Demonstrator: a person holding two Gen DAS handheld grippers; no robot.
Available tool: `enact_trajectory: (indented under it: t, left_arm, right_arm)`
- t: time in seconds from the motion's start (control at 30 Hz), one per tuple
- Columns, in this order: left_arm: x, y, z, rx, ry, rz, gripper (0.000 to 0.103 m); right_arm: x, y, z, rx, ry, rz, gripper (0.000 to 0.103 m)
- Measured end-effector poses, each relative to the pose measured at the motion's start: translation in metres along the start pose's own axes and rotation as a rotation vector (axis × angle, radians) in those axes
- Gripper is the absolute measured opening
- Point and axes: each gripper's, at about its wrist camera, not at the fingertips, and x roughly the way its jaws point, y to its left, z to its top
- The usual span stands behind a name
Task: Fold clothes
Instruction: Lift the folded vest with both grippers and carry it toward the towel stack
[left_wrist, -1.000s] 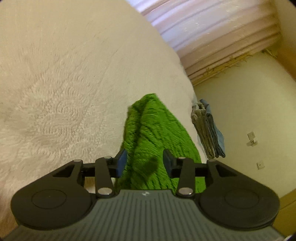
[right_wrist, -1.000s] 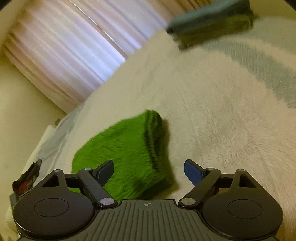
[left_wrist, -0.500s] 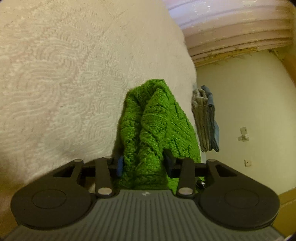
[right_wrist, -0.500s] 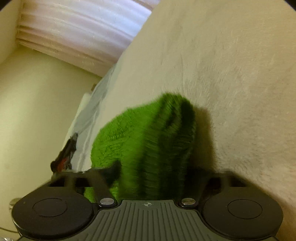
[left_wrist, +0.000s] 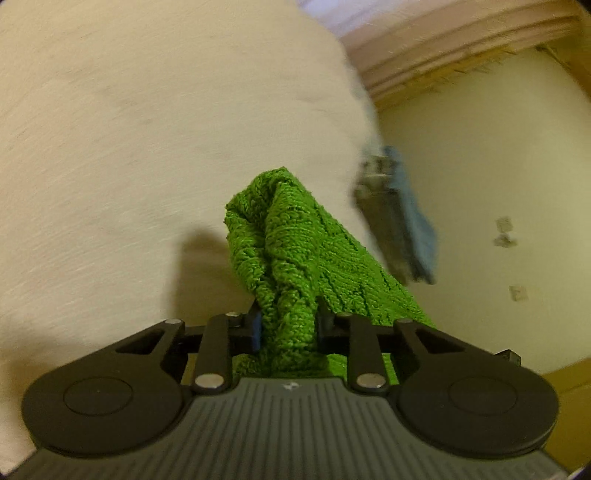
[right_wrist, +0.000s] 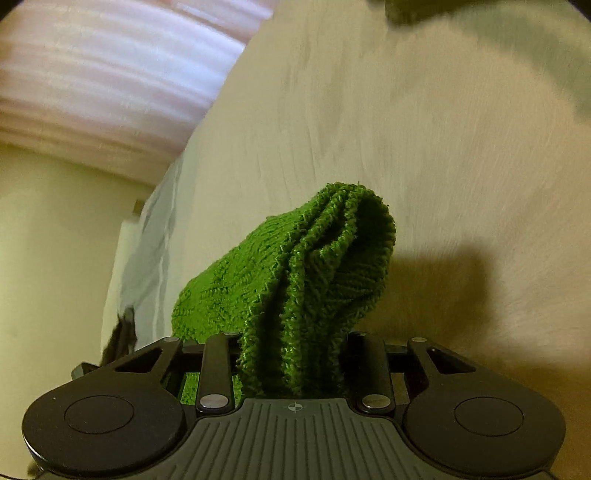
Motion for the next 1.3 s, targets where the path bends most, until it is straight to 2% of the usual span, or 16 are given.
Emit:
enact_trajectory:
  t: [0.17, 0.27, 0.47, 0.57, 0.77, 0.9, 1.1, 1.3]
  left_arm:
    - [0.017, -0.08, 0.036, 0.065, 0.067, -0.103, 0.021]
    - [0.04, -0.125, 0.055, 0.115, 0.101, -0.162, 0.021]
    - [0.121, -0.205, 0.084, 0.189, 0.157, -0.207, 0.021]
    - [0.172, -0.241, 0.1, 0.214, 0.159, -0.198, 0.021]
    - [0.286, -0.295, 0.144, 0.228, 0.145, -0.191, 0.021]
    - [0.342, -0.313, 0.171, 0.233, 0.13, -0.175, 0.021]
    - [0.403, -0.317, 0.203, 0.217, 0.131, -0.135, 0.021]
    - [0.45, -0.309, 0.227, 0.224, 0.164, -0.107, 0.021]
  right_arm:
    - [-0.079, 0.035, 0.027, 0.035, -0.119, -0.049, 0.031]
    - [-0.119, 0.044, 0.041, 0.047, -0.195, -0.071, 0.032]
    - [-0.173, 0.031, 0.094, 0.094, -0.292, -0.114, 0.032]
    - [-0.19, 0.011, 0.14, 0.111, -0.312, -0.114, 0.032]
    - [-0.207, -0.026, 0.242, 0.082, -0.328, -0.112, 0.032]
    - [-0.199, -0.048, 0.3, 0.073, -0.331, -0.116, 0.032]
    - [-0.173, -0.086, 0.356, 0.097, -0.316, -0.111, 0.032]
    - [-0.149, -0.12, 0.389, 0.127, -0.311, -0.116, 0.032]
